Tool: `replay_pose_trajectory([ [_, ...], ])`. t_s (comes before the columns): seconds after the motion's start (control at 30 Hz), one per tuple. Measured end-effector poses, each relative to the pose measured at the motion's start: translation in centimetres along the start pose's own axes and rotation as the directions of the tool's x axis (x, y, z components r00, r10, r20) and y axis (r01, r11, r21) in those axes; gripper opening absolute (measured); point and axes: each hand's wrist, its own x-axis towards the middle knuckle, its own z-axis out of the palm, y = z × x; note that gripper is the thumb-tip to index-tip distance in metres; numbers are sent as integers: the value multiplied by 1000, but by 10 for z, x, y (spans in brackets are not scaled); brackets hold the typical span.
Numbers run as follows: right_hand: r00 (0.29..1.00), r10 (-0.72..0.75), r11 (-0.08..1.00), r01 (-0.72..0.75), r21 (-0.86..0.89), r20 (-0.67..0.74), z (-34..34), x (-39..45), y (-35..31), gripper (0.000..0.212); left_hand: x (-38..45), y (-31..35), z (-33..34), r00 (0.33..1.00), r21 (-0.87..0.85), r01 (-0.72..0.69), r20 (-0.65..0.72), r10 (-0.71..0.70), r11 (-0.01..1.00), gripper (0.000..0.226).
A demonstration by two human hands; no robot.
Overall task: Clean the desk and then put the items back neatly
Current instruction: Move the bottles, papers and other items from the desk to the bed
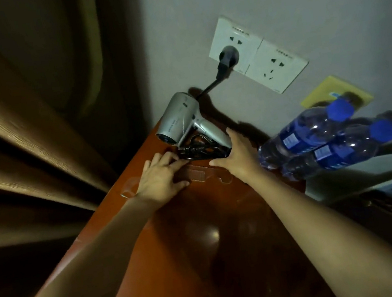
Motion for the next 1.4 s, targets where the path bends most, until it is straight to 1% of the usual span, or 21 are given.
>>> replay_pose_trajectory([
  [0.07,999,3,994,-8,-109,-53,5,3,-3,92,0,1,2,999,-38,36,-9,-37,999,51],
  [0.1,997,11,991,-21,-130,-78,8,3,-4,87,-1,2,2,998,-70,60,-12,-61,996,46],
  [0.17,994,36,990,-50,-134,-105,14,2,-6,75,-3,2,3,995,-97,95,-1,-96,991,42],
  [0.23,994,60,990,-71,-121,-95,19,-3,-10,68,-8,3,5,996,-76,87,28,-85,993,39],
  [0.3,993,69,991,-79,-109,-96,21,-10,-14,63,-16,6,4,995,-82,76,77,-69,994,34],
  [0.37,992,77,991,-88,-105,-99,22,-19,-17,56,-27,10,2,979,-189,132,178,-98,973,28],
  [0.4,991,87,990,-97,-99,-104,22,-25,-18,53,-33,13,-1,969,-256,166,220,-110,952,26],
  [0.47,987,109,990,-119,-77,-119,22,-37,-18,49,-46,16,-8,959,-378,208,262,-111,902,17],
  [0.5,986,123,989,-130,-64,-114,20,-44,-19,46,-52,16,-13,958,-450,225,266,-111,864,12],
  [0.57,984,145,988,-151,-46,-101,15,-63,-19,42,-67,16,-25,960,-606,258,248,-130,752,4],
  [0.63,979,171,984,-176,-35,-107,7,-87,-16,43,-82,20,-39,957,-714,290,239,-167,638,4],
  [0.73,968,217,976,-218,6,-123,-2,-129,-6,48,-100,35,-54,940,-789,339,269,-209,512,8],
  [0.8,950,265,964,-258,63,-163,-7,-161,3,49,-111,50,-59,947,-818,321,265,-183,477,13],
  [0.87,930,309,949,-288,130,-200,-13,-199,14,49,-124,72,-62,958,-831,286,238,-160,477,13],
  [0.93,905,362,926,-321,200,-223,-19,-243,30,42,-139,102,-63,968,-838,251,216,-129,484,15],
  [1.1,808,495,863,-416,286,-320,-26,-362,96,41,-186,205,-49,964,-864,230,267,21,447,9],
  [1.2,724,590,801,-470,370,-358,-29,-448,142,44,-228,288,-26,954,-850,159,263,143,502,16],
  [1.27,636,669,738,-505,448,-385,-24,-517,174,47,-268,346,-3,914,-833,112,300,273,541,13],
  [1.3,580,712,697,-515,499,-395,-20,-554,189,47,-288,373,11,886,-821,92,326,330,563,13],
  [1.37,452,797,602,-545,583,-401,-7,-627,213,46,-324,423,44,812,-787,72,403,421,613,17],
  [1.4,375,838,545,-568,617,-396,2,-666,224,47,-344,448,63,769,-773,59,439,465,632,18],
])
